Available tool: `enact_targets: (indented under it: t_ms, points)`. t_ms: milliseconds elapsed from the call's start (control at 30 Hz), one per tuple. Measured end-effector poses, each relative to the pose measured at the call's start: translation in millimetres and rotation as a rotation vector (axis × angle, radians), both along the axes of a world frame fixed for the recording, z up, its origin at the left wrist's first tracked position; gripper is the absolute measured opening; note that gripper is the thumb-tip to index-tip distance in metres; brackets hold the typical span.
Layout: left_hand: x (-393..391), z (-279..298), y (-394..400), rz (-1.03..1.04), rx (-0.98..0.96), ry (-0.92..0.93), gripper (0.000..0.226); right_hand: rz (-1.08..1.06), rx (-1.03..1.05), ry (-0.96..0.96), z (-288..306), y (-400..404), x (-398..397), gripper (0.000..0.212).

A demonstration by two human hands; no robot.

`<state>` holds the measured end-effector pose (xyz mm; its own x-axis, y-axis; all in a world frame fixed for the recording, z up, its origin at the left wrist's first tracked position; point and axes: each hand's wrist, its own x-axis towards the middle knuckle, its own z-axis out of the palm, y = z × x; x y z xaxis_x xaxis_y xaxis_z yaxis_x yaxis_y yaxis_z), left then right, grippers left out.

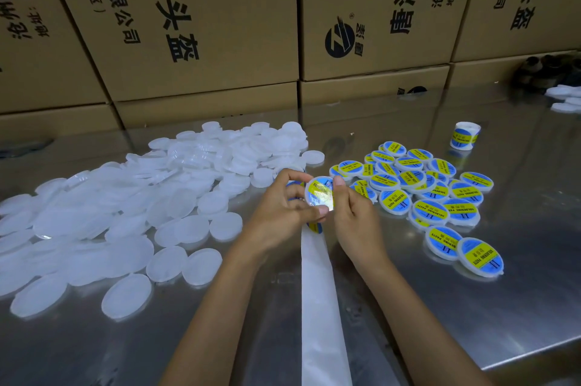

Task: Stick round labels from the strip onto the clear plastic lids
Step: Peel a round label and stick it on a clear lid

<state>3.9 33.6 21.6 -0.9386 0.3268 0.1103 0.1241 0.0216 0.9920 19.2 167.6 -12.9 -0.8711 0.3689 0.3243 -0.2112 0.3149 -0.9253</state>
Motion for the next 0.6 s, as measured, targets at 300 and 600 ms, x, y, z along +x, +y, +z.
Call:
enact_targets:
  t_ms: [300, 600]
  points:
    - [2.4, 4.3, -3.3, 0.190, 0.246, -0.073, 0.030, 0.188, 0.033, 0.012, -1.1, -8.2, 4.1, 0.043]
    - [1.4, -0.2, 5.1, 0.246, 0.204, -0.035, 0.017, 0.029, 0.139, 0.060, -3.9, -7.7, 4.0, 0.040]
